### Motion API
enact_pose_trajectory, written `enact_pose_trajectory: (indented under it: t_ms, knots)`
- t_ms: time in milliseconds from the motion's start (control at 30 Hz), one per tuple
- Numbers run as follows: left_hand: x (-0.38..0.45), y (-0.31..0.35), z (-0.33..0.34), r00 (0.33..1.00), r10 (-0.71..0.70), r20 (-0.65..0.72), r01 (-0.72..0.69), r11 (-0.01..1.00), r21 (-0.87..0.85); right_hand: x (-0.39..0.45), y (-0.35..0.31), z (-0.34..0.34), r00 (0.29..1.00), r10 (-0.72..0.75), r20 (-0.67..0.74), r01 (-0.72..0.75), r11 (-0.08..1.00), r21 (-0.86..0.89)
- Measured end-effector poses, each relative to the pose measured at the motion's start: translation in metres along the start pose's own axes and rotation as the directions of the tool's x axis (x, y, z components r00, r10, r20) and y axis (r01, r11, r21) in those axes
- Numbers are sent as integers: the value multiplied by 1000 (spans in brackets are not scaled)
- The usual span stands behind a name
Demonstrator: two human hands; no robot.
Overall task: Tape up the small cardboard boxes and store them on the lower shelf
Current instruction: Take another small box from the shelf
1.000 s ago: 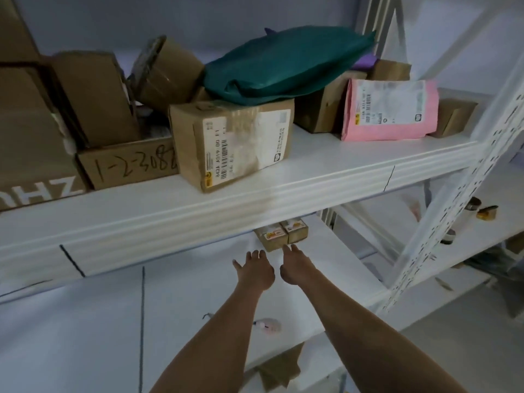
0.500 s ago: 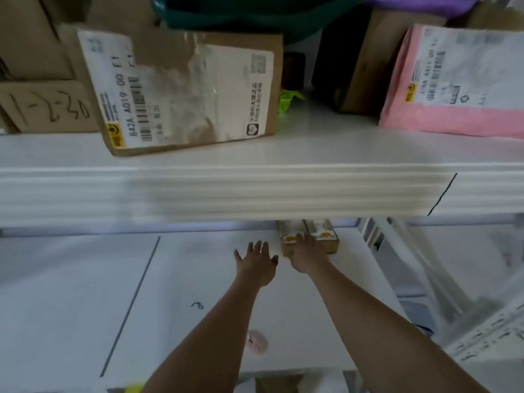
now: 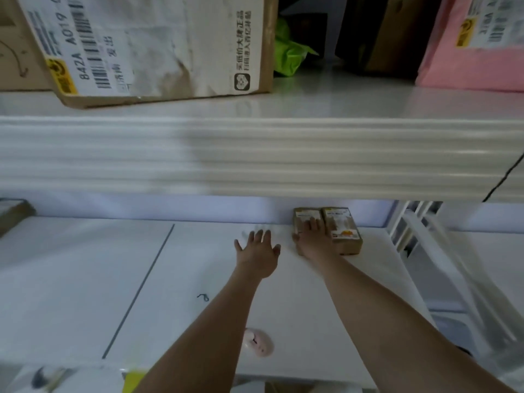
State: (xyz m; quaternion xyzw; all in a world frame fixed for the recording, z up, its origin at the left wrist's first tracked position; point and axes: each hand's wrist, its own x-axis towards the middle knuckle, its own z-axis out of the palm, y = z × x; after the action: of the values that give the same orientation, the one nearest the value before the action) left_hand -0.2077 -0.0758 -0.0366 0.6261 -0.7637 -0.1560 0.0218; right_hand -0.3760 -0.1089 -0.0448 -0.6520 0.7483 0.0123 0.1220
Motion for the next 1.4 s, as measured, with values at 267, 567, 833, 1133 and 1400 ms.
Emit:
enact_pose_trajectory:
  t_ms: [267, 567, 833, 1133, 1400]
  knots:
    - [-24, -7, -14, 996, -38, 78, 41, 999, -31, -60, -21, 43, 990, -52, -130, 53, 999, 5]
    - [-56, -44, -35, 985, -51, 164, 74, 988, -135, -105, -41, 53, 985, 171, -4, -170, 985, 36]
    - [-77, -109, -40, 973, -66, 221, 124, 958, -258, -108, -76, 24, 905, 416, 88, -406, 783, 470]
    - [-87, -145, -55, 973, -75, 217, 179, 838, -515, -143, -183, 26, 973, 165, -159, -44, 816, 577]
    - [-111, -154, -51, 923, 34, 384, 359, 283, -889, -178, -202, 40, 968, 180, -178, 48, 560, 827]
